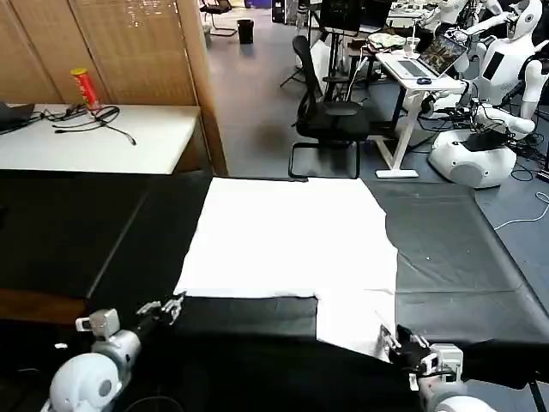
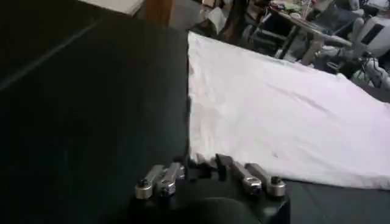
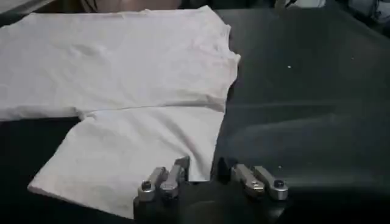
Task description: Fold and organize the clothes.
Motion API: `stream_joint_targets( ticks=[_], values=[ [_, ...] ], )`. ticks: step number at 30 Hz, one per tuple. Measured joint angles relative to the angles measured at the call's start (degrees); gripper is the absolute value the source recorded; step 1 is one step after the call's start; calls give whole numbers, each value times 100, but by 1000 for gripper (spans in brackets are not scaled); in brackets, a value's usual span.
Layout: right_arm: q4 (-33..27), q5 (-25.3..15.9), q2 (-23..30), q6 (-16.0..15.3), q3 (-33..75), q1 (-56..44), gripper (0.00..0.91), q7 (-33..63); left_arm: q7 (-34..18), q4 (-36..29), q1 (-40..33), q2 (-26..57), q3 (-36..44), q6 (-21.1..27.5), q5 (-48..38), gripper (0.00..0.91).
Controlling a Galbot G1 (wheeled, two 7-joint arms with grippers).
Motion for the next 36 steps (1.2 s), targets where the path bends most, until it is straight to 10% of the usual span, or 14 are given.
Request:
stream_joint_targets(
  ticks=[20, 36],
  values=[
    [820, 171, 53, 8, 122, -383, 20, 139, -251, -1119, 1052, -24, -642, -177, 55, 0],
    [-736, 381, -519, 1291, -215, 1527, 20, -164, -242, -732, 355, -477, -493, -833, 519, 0]
  ],
)
